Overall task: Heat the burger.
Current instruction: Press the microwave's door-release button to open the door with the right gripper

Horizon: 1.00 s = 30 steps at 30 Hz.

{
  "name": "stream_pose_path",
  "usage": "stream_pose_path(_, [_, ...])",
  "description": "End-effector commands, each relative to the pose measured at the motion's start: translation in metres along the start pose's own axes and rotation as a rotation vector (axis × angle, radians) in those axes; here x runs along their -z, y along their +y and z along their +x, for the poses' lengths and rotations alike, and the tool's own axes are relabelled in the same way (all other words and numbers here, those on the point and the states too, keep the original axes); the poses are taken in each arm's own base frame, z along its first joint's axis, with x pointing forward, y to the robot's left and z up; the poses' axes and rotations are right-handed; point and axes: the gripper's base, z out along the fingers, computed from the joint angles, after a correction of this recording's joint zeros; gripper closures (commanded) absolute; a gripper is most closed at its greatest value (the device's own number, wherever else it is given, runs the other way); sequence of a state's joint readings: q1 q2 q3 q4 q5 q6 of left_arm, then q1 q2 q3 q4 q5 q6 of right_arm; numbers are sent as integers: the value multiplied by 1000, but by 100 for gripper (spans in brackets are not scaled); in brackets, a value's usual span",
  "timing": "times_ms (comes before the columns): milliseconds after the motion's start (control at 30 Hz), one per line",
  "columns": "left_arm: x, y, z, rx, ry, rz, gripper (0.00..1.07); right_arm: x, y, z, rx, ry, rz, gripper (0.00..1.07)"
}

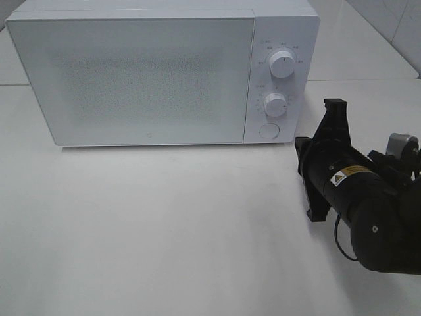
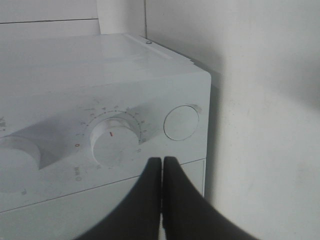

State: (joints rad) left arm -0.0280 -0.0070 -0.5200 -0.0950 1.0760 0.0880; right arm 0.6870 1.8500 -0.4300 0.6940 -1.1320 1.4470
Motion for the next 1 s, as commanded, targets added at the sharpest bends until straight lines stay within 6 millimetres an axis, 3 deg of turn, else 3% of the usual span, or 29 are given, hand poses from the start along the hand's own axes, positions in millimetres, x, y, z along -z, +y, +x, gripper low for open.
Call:
stream_pose_path(33, [1,0,1,0,-19,8,7,-1,-3,2,-26,5,30,107])
stream_pose_path(667, [1,0,1,0,-19,8,7,-35,-13,23,-27,8,72,107])
stream_pose_path(1000, [1,0,1,0,-19,8,7,-54,-3,28,8,-23,57,107])
